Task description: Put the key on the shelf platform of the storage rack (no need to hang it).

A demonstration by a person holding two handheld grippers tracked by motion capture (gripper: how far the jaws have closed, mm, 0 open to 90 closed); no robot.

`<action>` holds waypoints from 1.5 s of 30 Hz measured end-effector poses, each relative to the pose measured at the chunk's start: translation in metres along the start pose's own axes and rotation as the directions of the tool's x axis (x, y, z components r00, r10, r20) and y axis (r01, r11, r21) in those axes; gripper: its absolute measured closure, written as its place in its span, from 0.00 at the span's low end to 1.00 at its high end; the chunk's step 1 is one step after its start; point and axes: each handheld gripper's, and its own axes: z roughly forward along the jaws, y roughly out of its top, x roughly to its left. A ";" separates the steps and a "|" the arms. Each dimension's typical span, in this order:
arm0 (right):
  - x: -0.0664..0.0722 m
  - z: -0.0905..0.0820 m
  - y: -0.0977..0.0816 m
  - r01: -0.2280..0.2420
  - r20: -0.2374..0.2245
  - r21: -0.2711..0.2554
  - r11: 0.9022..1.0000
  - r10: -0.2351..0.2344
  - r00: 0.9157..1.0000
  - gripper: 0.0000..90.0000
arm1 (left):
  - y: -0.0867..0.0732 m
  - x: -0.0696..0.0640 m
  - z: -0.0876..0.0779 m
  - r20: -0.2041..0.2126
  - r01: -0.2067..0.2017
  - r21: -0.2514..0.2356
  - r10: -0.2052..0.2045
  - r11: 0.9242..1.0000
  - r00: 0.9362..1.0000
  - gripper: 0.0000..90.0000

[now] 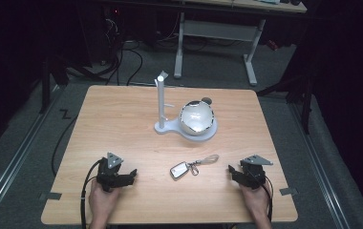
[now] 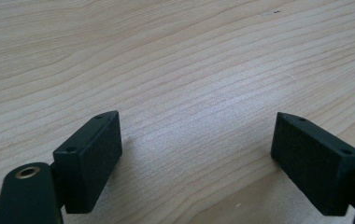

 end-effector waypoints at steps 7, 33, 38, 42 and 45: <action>0.000 -0.002 0.000 0.012 0.015 0.006 1.000 -0.013 1.000 0.59 | 0.000 0.000 0.000 0.000 0.000 0.000 0.000 1.000 1.000 0.19; 0.043 -0.009 0.018 0.101 -0.192 -0.071 0.992 -0.113 0.975 0.63 | 0.000 -0.001 0.000 -0.004 0.008 -0.001 -0.008 1.000 1.000 0.19; 0.056 -0.002 0.023 0.120 -0.232 -0.077 0.990 -0.134 0.963 0.64 | 0.000 -0.001 0.000 -0.004 0.009 -0.001 -0.009 1.000 1.000 0.19; 0.063 0.000 0.025 0.128 -0.254 -0.081 0.988 -0.144 0.956 0.64 | 0.000 -0.001 0.000 -0.004 0.009 -0.001 -0.009 1.000 1.000 0.19; 0.069 0.004 0.026 0.140 -0.270 -0.076 0.987 -0.156 0.950 0.64 | 0.000 -0.001 0.000 -0.004 0.009 -0.001 -0.009 1.000 1.000 0.19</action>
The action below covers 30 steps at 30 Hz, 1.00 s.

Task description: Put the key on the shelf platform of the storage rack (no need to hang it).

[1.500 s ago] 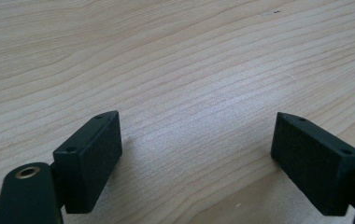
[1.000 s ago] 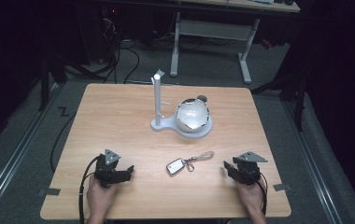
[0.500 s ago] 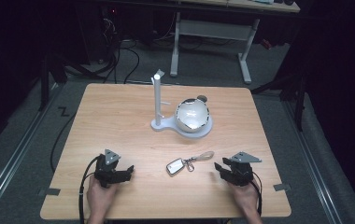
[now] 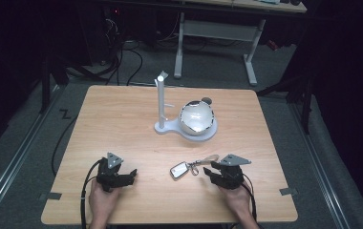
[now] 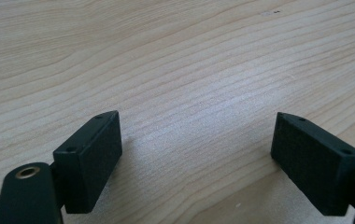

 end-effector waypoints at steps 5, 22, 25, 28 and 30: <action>0.006 0.006 0.006 0.001 -0.033 0.013 1.000 -0.001 0.999 0.65 | 0.000 0.000 0.000 0.000 0.000 0.000 0.000 1.000 1.000 0.19; 0.023 0.034 0.017 0.037 -0.038 0.063 0.997 -0.034 0.999 0.66 | 0.000 0.000 0.000 0.000 0.000 0.000 0.000 1.000 1.000 0.19; 0.026 0.037 0.018 0.063 -0.027 0.077 0.995 -0.061 0.998 0.66 | 0.000 0.000 0.000 0.000 0.000 0.000 0.000 1.000 1.000 0.19; 0.027 0.042 0.018 0.063 -0.019 0.086 0.994 -0.061 0.998 0.66 | 0.000 0.000 0.000 0.001 -0.002 0.000 0.002 1.000 1.000 0.19; 0.026 0.044 0.018 0.062 -0.017 0.089 0.994 -0.061 0.998 0.66 | 0.000 0.000 0.000 0.000 0.000 0.000 0.000 1.000 1.000 0.19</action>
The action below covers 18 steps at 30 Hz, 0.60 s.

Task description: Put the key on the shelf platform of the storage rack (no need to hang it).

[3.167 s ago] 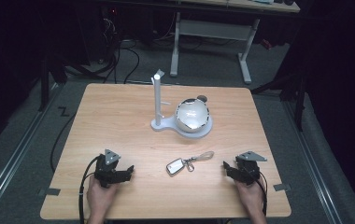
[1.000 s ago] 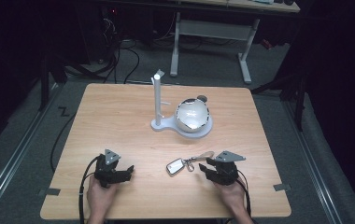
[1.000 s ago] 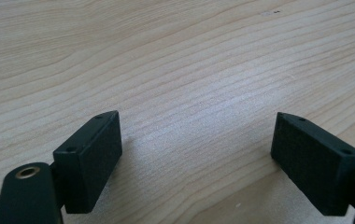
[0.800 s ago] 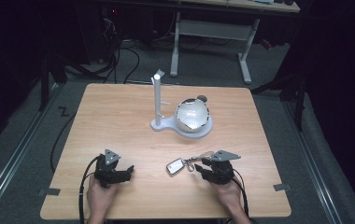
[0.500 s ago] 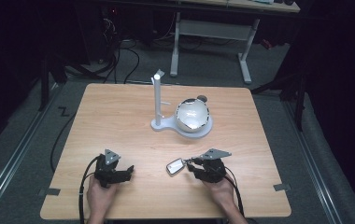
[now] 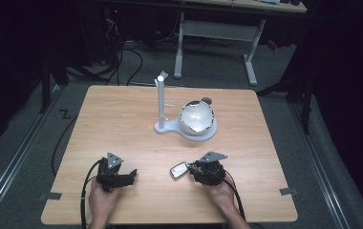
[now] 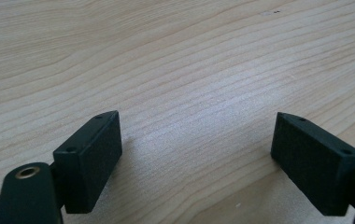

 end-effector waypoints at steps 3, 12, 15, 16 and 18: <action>0.001 0.002 0.001 0.004 0.005 0.005 1.000 -0.004 1.000 0.68 | 0.000 0.000 0.000 0.000 -0.001 0.000 0.001 1.000 1.000 0.19; -0.001 0.002 0.001 0.022 0.010 0.001 1.000 -0.022 1.000 0.77 | 0.000 0.000 0.000 0.000 -0.001 0.000 0.001 1.000 1.000 0.19; -0.001 0.002 0.002 0.042 0.016 0.007 0.999 -0.042 0.999 0.79 | 0.000 0.000 0.000 0.000 -0.001 0.000 0.001 1.000 1.000 0.19; 0.000 0.002 0.003 0.052 0.017 0.012 0.999 -0.052 0.998 0.80 | 0.000 0.000 0.000 0.000 -0.001 0.000 0.001 1.000 1.000 0.19; 0.001 0.003 0.004 0.070 0.027 0.015 0.997 -0.071 0.997 0.82 | 0.000 0.000 0.000 0.000 -0.001 0.000 0.001 1.000 1.000 0.19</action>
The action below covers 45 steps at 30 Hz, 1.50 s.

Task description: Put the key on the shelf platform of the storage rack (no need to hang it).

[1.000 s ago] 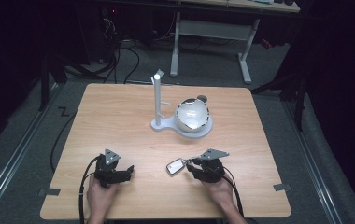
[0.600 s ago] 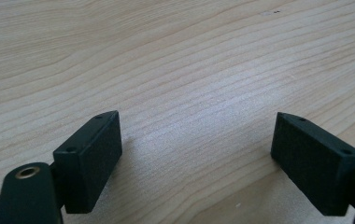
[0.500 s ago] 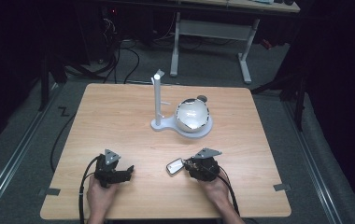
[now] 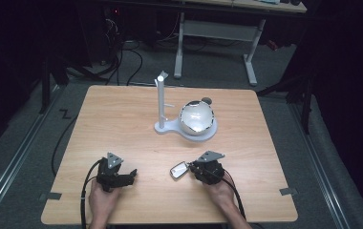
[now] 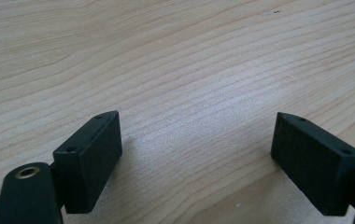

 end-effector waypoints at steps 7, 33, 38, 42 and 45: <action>0.001 -0.004 0.000 0.022 0.015 -0.033 0.999 -0.022 1.000 0.83 | 0.000 0.000 0.000 0.000 0.000 0.000 0.000 1.000 1.000 0.19; -0.027 -0.065 0.013 -0.012 0.010 -0.188 0.982 0.014 1.000 0.83 | 0.000 0.000 0.000 0.000 -0.003 0.001 0.003 1.000 1.000 0.18; -0.035 -0.078 0.010 -0.030 0.013 -0.197 0.980 0.033 0.999 0.83 | 0.000 0.000 0.000 0.004 -0.008 0.002 0.008 1.000 1.000 0.18; -0.042 -0.087 0.008 -0.046 0.013 -0.205 0.978 0.050 0.999 0.83 | 0.000 0.001 0.000 0.005 -0.009 0.002 0.009 1.000 1.000 0.18; -0.049 -0.097 0.008 -0.053 0.010 -0.218 0.975 0.057 0.998 0.83 | 0.000 0.000 0.000 0.004 -0.008 0.002 0.008 1.000 1.000 0.18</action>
